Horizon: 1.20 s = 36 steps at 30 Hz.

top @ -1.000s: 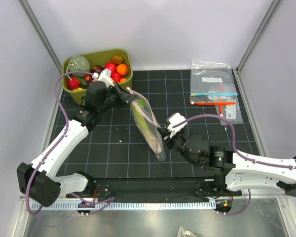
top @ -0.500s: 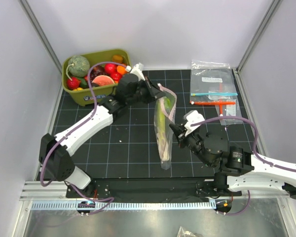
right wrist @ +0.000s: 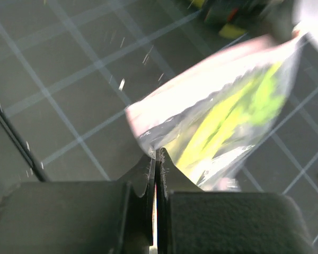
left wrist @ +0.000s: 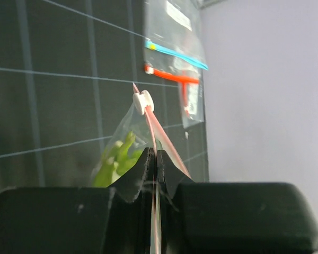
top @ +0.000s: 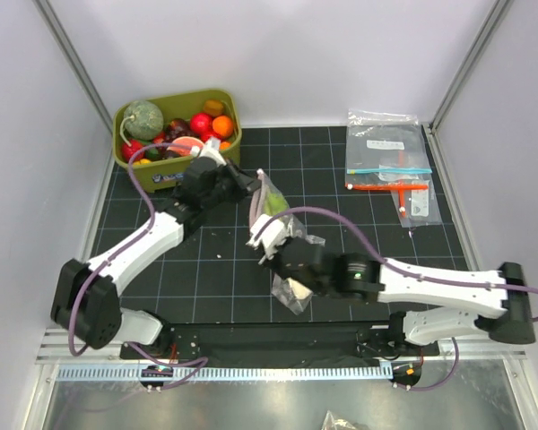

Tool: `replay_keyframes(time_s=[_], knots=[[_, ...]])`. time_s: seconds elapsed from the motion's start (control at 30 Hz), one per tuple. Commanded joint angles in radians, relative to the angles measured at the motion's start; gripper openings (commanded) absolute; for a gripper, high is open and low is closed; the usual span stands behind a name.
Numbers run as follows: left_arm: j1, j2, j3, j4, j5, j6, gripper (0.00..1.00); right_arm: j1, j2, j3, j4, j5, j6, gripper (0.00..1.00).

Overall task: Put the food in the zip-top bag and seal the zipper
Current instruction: Adjust the zipper food storage bag at the center of the board.

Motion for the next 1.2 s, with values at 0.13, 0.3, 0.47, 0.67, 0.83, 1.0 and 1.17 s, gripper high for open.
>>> replay_keyframes(time_s=[0.13,0.3,0.47,0.67,0.83,1.0,1.17], knots=[[0.049,-0.182,-0.189,0.124,-0.021,0.033,0.08,0.000,0.190,0.104,-0.122,-0.227,-0.031,0.03],[0.050,-0.227,-0.202,0.072,0.030,0.077,0.08,0.000,0.179,0.087,-0.092,-0.209,-0.005,0.44],[0.050,-0.313,-0.242,0.035,0.064,0.131,0.08,-0.001,0.078,0.057,-0.031,-0.289,0.036,0.58],[0.049,-0.390,-0.282,0.039,0.067,0.155,0.07,-0.001,0.006,0.034,0.089,-0.096,0.209,0.49],[0.046,-0.442,-0.304,0.036,0.036,0.165,0.07,-0.003,-0.007,0.049,0.154,-0.140,0.246,0.50],[0.043,-0.443,-0.302,0.035,0.049,0.165,0.07,-0.003,0.044,0.135,0.123,-0.163,0.266,0.73],[0.043,-0.457,-0.302,0.029,0.044,0.168,0.07,-0.004,0.052,0.155,0.161,-0.160,0.239,0.81]])
